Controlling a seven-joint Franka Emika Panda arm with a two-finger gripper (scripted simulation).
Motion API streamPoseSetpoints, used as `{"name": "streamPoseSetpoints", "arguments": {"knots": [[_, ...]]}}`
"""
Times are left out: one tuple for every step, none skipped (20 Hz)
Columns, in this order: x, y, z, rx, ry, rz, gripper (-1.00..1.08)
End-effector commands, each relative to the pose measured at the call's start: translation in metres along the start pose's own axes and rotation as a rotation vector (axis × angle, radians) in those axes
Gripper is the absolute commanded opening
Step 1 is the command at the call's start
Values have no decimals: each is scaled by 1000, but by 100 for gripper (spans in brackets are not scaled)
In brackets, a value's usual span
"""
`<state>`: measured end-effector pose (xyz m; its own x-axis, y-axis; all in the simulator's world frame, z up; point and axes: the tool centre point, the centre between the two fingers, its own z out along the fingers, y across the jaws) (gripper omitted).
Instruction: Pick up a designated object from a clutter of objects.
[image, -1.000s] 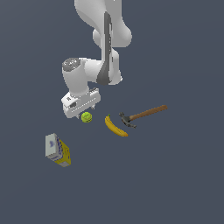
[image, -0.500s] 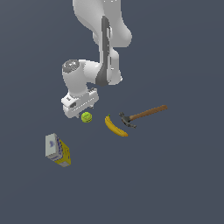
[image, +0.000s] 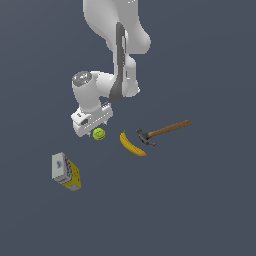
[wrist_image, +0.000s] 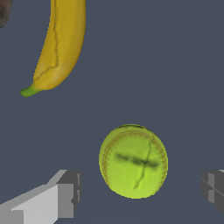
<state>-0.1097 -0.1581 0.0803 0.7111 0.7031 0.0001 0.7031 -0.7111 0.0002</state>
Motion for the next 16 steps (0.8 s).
{"name": "streamPoseSetpoints", "arguments": {"knots": [[-1,0,10,0,0,0,100],[0,-1,14,0,-1,-1,100],[-1,-1,19,0,-1,-1,100],[-1,-1,23,0,-1,-2,100],[-1,-1,27,0,-1,-2,100],[-1,-1,30,0,-1,-2,100],[-1,-1,33,0,-1,-2,100],[-1,-1,35,0,0,-2,100],[-1,-1,37,0,0,-2,100],[-1,-1,38,0,0,-2,100],[-1,-1,39,0,0,-2,100],[-1,-1,39,0,0,-2,100],[-1,-1,39,0,0,-2,-100],[-1,-1,39,0,0,-2,-100],[-1,-1,39,0,0,-2,-100],[-1,-1,39,0,0,-2,-100]]}}
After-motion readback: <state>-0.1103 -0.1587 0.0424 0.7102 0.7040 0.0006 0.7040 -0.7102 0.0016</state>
